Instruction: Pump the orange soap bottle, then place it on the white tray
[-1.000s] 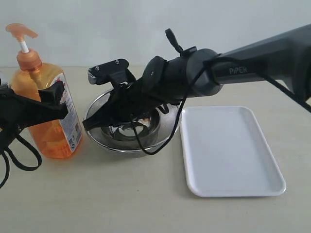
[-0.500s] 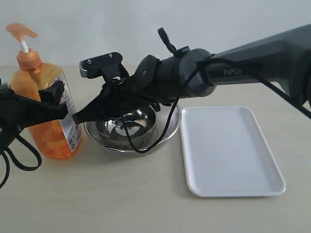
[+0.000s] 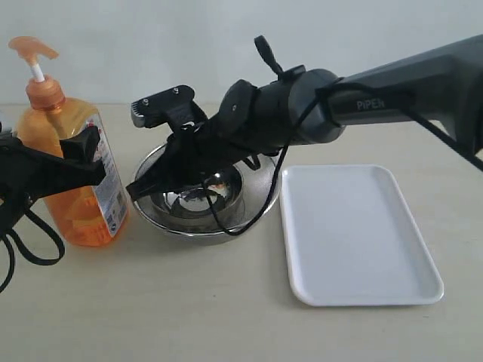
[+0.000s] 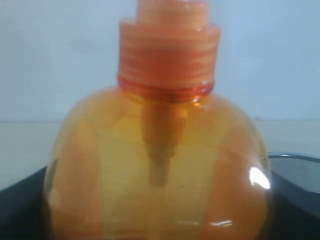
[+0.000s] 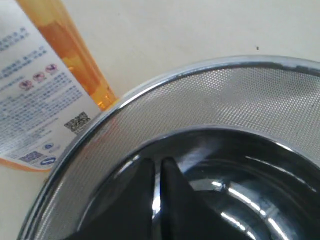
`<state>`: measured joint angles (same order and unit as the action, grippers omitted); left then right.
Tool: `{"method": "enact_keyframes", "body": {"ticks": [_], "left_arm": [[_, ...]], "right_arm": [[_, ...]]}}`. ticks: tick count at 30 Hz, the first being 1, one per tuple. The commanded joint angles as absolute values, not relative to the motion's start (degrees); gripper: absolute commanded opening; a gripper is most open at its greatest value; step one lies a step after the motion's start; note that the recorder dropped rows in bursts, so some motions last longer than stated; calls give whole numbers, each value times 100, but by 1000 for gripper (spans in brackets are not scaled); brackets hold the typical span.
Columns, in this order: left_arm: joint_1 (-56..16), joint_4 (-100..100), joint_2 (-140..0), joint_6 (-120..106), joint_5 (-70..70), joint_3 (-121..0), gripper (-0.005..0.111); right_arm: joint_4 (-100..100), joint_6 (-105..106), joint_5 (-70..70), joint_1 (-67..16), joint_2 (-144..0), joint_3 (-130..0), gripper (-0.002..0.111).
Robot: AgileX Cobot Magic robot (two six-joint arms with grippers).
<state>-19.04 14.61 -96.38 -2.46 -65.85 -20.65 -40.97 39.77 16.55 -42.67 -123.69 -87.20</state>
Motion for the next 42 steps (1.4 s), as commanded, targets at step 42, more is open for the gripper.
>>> {"method": "enact_keyframes", "body": {"ticks": [42], "left_arm": [[-1894,1447,-9585,-260,-6874,-2137,5]], "right_arm": [[-3701,3794,1870,-3803,-9943,-7291,0]]}}
